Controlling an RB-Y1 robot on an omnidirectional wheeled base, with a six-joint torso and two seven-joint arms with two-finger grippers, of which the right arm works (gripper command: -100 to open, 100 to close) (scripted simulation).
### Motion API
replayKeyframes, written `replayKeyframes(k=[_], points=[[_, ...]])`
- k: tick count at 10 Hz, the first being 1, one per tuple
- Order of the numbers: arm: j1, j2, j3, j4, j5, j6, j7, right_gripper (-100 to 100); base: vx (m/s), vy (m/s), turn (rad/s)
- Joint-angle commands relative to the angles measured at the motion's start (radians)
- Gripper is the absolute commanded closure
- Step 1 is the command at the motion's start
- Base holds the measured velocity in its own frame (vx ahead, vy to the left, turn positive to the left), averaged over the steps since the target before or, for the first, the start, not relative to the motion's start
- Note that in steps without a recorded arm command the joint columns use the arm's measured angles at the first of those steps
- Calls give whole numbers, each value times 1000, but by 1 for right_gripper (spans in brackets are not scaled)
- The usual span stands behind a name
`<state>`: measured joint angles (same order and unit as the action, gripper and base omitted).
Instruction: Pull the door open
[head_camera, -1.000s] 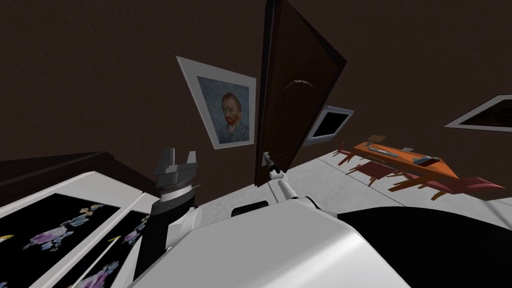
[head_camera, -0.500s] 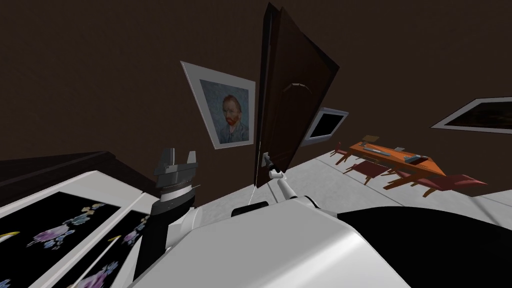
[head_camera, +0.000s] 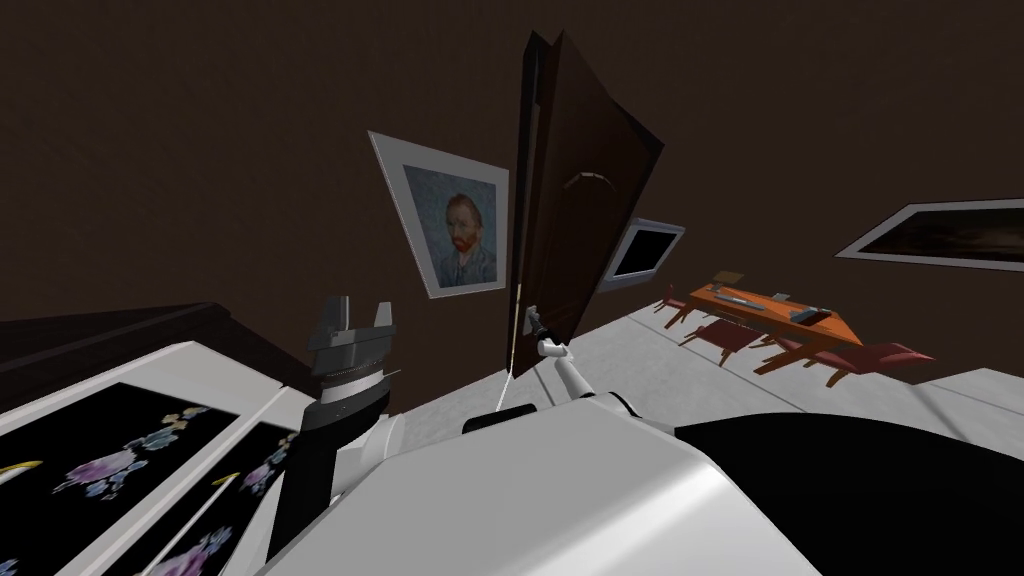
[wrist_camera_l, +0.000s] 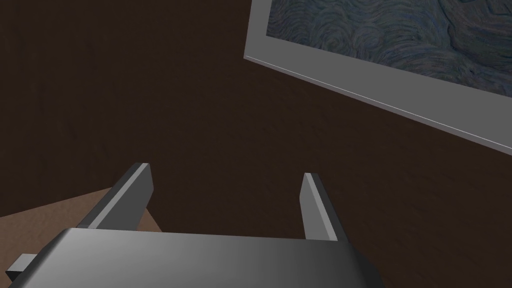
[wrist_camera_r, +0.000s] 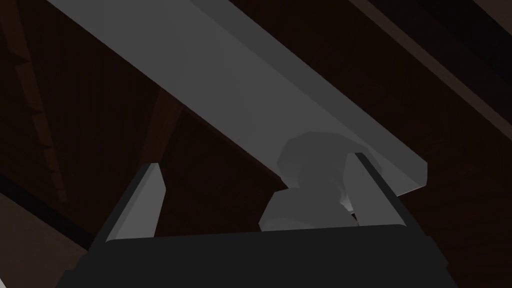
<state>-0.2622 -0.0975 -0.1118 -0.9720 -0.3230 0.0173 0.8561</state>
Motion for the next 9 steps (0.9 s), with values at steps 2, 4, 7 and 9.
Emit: replayKeyframes(k=[2, 4, 7, 9], points=[[10, -11, -19, 18, -76, 48, -22, 100, -21, -14, -68], [10, -11, -19, 18, -117, 48, -22, 100, -7, 0, 8], [9, -8, -18, 18, -210, 92, -42, 100, -1, -5, -56], [8, -5, -17, 17, -276, 136, -63, 100, -11, -12, -71]])
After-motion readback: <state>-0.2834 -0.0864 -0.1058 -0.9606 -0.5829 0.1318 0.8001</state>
